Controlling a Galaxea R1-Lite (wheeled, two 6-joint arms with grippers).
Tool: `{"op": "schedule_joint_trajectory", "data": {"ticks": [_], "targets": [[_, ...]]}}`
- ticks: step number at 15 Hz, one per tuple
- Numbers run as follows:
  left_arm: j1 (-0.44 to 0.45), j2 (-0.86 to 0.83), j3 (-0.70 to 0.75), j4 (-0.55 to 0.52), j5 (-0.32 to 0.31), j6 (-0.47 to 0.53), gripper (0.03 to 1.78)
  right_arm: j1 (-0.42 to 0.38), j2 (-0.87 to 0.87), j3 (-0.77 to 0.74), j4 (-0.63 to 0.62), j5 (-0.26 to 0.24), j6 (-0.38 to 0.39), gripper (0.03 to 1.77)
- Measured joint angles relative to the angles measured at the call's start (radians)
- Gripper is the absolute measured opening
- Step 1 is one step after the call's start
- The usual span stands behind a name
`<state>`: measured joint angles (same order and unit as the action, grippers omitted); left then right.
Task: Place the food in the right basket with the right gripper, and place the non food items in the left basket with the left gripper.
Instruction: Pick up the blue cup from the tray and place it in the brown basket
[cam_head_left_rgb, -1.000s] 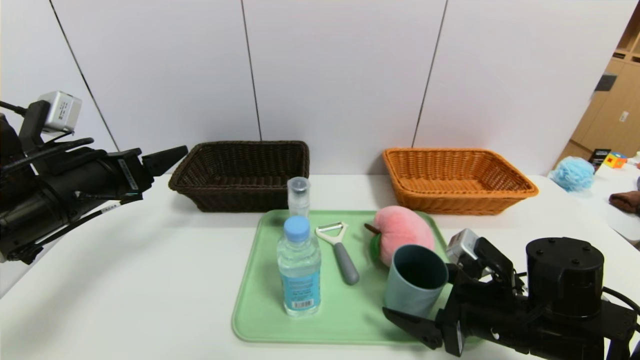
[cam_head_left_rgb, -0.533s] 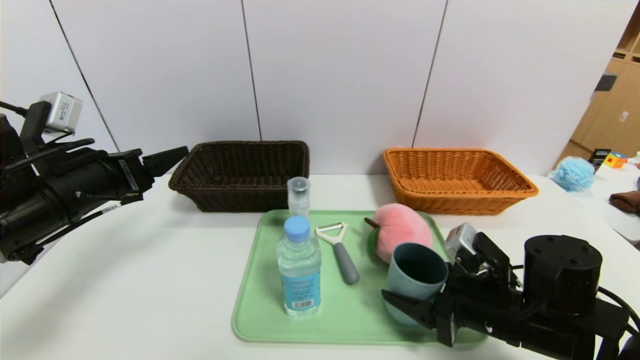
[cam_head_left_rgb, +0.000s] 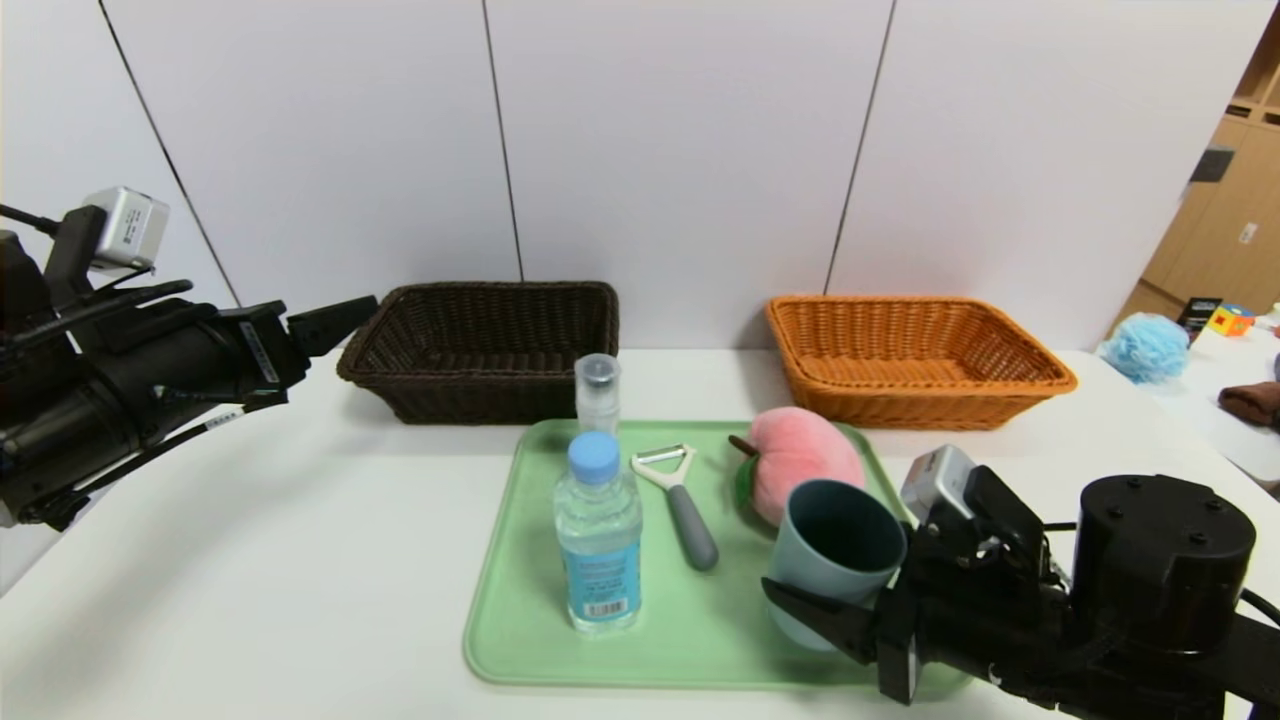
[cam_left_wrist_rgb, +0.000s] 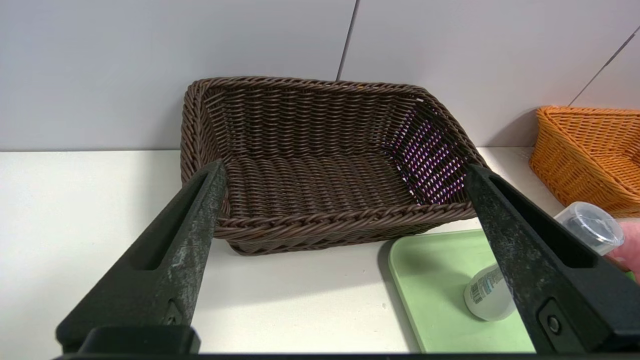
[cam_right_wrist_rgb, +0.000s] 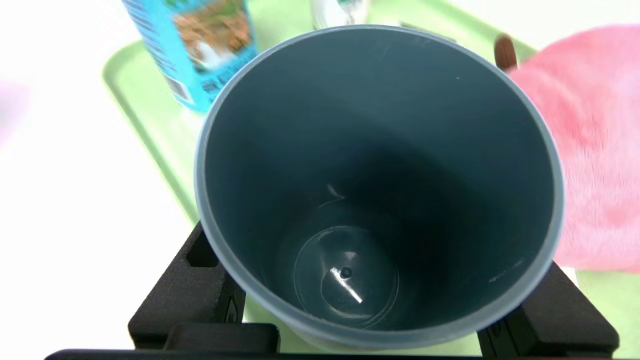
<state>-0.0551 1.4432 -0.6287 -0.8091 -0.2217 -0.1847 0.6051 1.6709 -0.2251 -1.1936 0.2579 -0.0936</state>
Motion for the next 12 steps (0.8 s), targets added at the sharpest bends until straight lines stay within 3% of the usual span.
{"op": "schedule_joint_trajectory", "data": {"ticks": [3,6,10,12], "targets": [[0.000,0.000,0.001,0.000,0.001,-0.001,1.69,0.047,-0.083,-0.044,0.061,-0.063,-0.002,1.16],[0.000,-0.005,-0.001,0.000,0.000,0.005,1.69,0.045,-0.123,-0.143,0.107,-0.090,-0.002,1.16],[0.000,-0.026,0.001,0.000,0.001,0.011,1.69,0.011,-0.136,-0.442,0.308,-0.093,0.004,1.16],[0.000,-0.043,0.007,0.004,0.037,0.011,1.69,-0.013,-0.099,-0.615,0.410,-0.093,0.007,1.16]]}}
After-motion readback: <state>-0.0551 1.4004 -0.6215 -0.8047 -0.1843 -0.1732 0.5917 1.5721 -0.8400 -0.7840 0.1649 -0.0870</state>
